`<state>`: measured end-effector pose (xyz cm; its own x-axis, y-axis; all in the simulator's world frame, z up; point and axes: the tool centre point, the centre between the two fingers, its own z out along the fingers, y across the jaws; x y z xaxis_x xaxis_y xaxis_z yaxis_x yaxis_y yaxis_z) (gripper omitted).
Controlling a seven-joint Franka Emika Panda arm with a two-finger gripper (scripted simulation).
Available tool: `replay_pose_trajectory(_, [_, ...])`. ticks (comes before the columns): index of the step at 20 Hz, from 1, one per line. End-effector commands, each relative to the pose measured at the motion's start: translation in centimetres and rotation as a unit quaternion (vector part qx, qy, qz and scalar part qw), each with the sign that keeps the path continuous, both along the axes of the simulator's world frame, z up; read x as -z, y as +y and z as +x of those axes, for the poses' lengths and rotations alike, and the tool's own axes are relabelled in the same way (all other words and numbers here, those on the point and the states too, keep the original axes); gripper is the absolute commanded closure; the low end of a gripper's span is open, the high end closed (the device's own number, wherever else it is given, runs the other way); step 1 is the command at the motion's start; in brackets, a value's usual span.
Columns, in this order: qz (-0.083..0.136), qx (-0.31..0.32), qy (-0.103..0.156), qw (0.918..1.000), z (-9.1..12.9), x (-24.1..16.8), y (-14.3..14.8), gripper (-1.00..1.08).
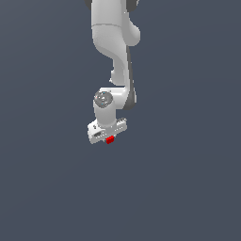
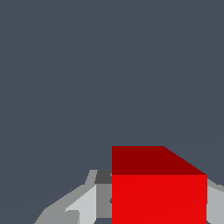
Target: Lift up the red cube by 0.2 meters.
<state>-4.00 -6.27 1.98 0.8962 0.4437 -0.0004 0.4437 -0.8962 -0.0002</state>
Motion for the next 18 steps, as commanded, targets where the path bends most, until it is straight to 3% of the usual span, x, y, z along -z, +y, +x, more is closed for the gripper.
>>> replay_pose_trajectory(1, [0.000, 0.000, 0.000, 1.0000, 0.0, 0.0, 0.0, 1.08])
replay_pose_trajectory(10, [0.000, 0.000, 0.000, 1.0000, -0.1, -1.7, 0.0, 1.08])
replay_pose_trajectory(18, [0.000, 0.000, 0.000, 1.0000, -0.2, -7.1, 0.0, 1.08])
